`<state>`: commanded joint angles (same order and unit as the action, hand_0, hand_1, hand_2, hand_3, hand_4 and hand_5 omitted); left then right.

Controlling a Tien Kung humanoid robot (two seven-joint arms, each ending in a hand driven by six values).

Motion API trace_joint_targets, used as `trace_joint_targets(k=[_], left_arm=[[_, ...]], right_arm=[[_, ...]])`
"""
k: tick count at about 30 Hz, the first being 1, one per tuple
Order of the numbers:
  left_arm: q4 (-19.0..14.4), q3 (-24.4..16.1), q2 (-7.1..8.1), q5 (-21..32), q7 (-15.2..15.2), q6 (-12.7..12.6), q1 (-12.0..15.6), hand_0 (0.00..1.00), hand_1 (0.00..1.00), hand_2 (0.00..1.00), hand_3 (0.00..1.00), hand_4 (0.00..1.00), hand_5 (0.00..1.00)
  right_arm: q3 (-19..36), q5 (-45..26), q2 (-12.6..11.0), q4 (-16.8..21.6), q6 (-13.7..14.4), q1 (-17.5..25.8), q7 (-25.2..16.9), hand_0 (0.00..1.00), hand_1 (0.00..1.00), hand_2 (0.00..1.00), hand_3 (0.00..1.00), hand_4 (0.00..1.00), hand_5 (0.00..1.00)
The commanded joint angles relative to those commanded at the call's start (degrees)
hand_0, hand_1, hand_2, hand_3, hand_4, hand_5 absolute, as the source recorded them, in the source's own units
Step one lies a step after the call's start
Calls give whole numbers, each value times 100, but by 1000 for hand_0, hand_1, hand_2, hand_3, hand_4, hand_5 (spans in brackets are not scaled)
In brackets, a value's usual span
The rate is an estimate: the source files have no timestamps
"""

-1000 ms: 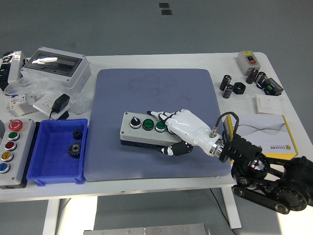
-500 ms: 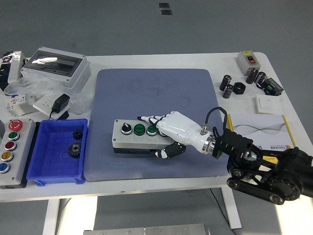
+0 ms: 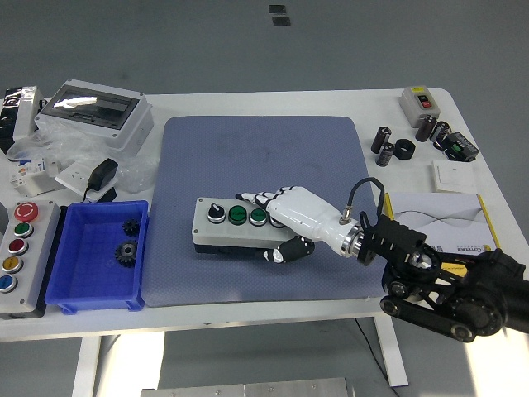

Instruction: Pick up the button,place it on the desk,press the button,press the button

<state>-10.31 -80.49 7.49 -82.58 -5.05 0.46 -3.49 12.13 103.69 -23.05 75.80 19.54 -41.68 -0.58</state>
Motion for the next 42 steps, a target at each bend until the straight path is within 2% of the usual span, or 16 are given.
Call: trace_joint_targets(k=[4,5,22,30,37,40,41,42], left_arm=[[0,-7,34,-31,3,8,-23,620,600,565,598,722,189],[0,-11,43,-42,2,9,-26,620,600,565,597,724,188],[0,-30,50,-99,8,63,7,620,600,564,595,718,182],[0,22,40,-69,29,122,35,619,599,562,594,712,173],[0,59,24,-55,32,191,64,620,599,562,594,708,164],[0,64,12,-33,46,203,78,620,599,562,594,708,164],[0,65,9,-23,49,203,81,620,599,562,595,702,155],[0,69,5,-3,52,201,86,620,599,562,595,702,155]], right_arm=[[-52,-48,-1,6,8,-45,-1,820,757,757,783,286,2],[-65,-55,-1,10,11,-55,3,826,770,771,812,370,2],[-79,-198,-98,103,2,-43,93,844,790,788,866,427,2],[35,-397,-513,542,-97,-37,10,844,794,794,878,450,2],[157,-410,-744,824,-129,58,-29,847,802,812,909,468,2],[405,-379,-984,1132,-307,179,-7,847,802,812,909,468,2],[512,-457,-1085,1244,-406,246,25,862,820,858,972,519,2],[646,-578,-1204,1381,-526,332,73,862,820,858,972,519,2]])
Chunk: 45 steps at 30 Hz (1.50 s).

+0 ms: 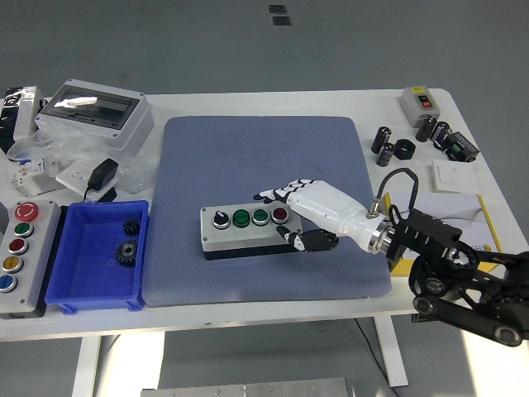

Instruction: Pick up the button,place it on the desk,press the button,press the button

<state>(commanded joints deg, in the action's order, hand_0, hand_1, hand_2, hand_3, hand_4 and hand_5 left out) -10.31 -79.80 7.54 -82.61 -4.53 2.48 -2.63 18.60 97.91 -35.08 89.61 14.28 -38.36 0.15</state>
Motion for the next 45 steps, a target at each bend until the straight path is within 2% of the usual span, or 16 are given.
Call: trace_joint_targets(k=[3,6,10,11,16,17,20,22,23,28,30,39,45], left_arm=[[0,-23,-14,35,-16,-12,20,620,599,562,595,702,155],[0,-84,-35,18,-64,-16,45,619,600,562,594,700,149],[0,-84,-57,63,-75,-14,58,619,600,562,594,700,149],[0,-75,-58,82,-68,-15,58,619,600,560,595,699,150],[0,-7,-52,184,-33,-13,31,619,600,560,595,699,150],[0,1,-52,195,-33,-13,29,619,600,560,595,700,150],[0,-6,-54,206,-52,-13,36,619,600,560,595,700,150],[0,-26,-54,196,-69,-11,48,619,600,560,595,700,150],[0,-41,-54,187,-78,-11,53,620,600,559,594,701,161],[0,-80,-51,163,-97,-5,57,620,600,559,594,701,161],[0,-87,-52,151,-96,-2,50,620,601,559,594,701,172],[0,-73,-54,147,-86,14,39,621,601,558,593,699,175],[0,-89,-52,132,-90,18,38,622,601,556,594,698,177]], right_arm=[[429,-437,-331,409,-301,228,291,862,820,858,972,519,2],[851,-743,-466,774,-432,296,679,887,839,892,998,534,13],[1365,-894,-436,1232,-986,159,1322,887,839,892,998,534,13],[1454,-992,-410,1232,-1126,103,1462,852,852,866,998,537,2],[1425,-1300,-186,1232,-1876,-246,2162,852,852,866,998,537,2],[1375,-1338,-147,1232,-1997,-290,2268,295,463,505,868,443,90],[1245,-1429,-54,1232,-2368,-387,2541,295,463,505,868,443,90],[1208,-1457,-21,1232,-2507,-421,2618,295,463,505,868,443,90],[1197,-1464,-8,1232,-2544,-433,2640,25,146,213,715,482,2],[1153,-1471,114,1219,-2574,-489,2677,25,146,213,715,482,2],[1122,-1476,186,1168,-2562,-522,2679,2,111,184,707,508,2],[783,-1386,640,572,-2365,-663,2655,2,97,185,716,520,2],[646,-1371,775,337,-2231,-640,2603,2,90,186,717,530,2]])
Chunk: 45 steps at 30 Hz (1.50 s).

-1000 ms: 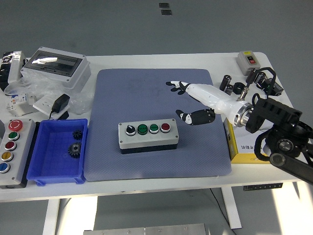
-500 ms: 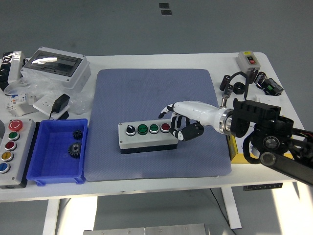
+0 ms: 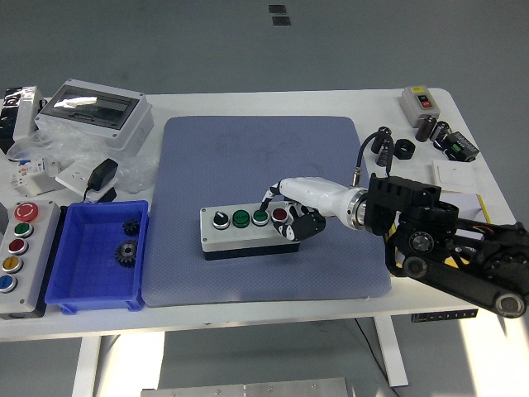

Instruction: Pick up the button,place it on the desk,press the button,press the button

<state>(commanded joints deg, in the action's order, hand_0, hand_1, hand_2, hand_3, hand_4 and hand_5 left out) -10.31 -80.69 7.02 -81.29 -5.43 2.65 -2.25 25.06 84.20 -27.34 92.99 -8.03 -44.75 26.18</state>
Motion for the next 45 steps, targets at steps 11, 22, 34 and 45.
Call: trace_joint_targets(k=[11,22,34,45], left_arm=[[0,-1,7,-15,21,3,-20,622,599,550,593,702,210],[0,31,-1,37,35,-6,8,623,599,549,593,692,228],[0,61,-46,75,51,-22,23,623,599,548,592,688,237],[0,-42,-40,-69,18,-56,35,624,598,547,592,688,242]], right_arm=[[-210,31,152,-261,134,21,0,2,85,183,718,528,2],[226,-53,-47,146,599,205,-386,2,84,181,715,526,2],[1896,-68,144,669,1969,1530,-1634,2,94,190,719,551,2],[3216,-912,768,454,3788,3296,-3615,359,610,683,906,953,486]])
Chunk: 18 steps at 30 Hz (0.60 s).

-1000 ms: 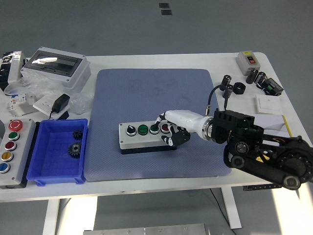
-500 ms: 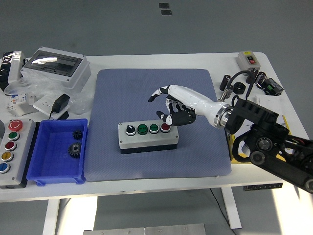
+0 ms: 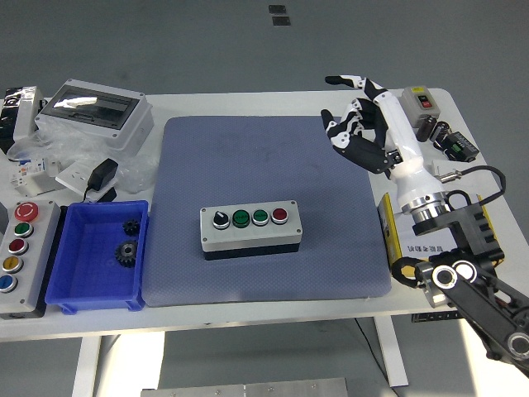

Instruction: Pick up the button,place it on the desk,press the button,press the button

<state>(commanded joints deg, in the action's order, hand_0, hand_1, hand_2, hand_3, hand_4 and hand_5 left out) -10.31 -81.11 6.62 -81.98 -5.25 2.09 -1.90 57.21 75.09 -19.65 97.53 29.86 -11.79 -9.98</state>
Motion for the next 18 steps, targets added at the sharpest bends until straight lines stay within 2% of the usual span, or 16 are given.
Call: trace_joint_targets(k=[2,4,5,10,11,18], left_arm=[[0,70,8,27,-19,-36,-34,624,598,547,592,688,242],[0,178,14,91,-25,-79,-69,624,598,547,592,688,242],[0,245,18,136,-23,-102,-88,624,598,550,593,687,242],[0,438,49,270,-66,-176,-143,624,598,550,593,687,242],[0,433,57,261,-98,-184,-143,625,599,552,593,686,244],[0,284,93,111,-305,-204,-112,625,599,551,592,685,251]], right_arm=[[6,-9,35,-59,216,117,-257,359,610,683,906,953,486],[9,-3,86,-104,314,146,-415,359,610,683,906,953,486],[8,-13,112,-131,346,153,-471,795,860,900,998,998,562],[-21,-136,158,-262,377,175,-561,795,860,900,998,998,562],[-22,-220,161,-299,344,180,-589,849,895,947,998,998,582],[317,-870,336,-528,-283,349,-839,877,908,948,998,998,586]])
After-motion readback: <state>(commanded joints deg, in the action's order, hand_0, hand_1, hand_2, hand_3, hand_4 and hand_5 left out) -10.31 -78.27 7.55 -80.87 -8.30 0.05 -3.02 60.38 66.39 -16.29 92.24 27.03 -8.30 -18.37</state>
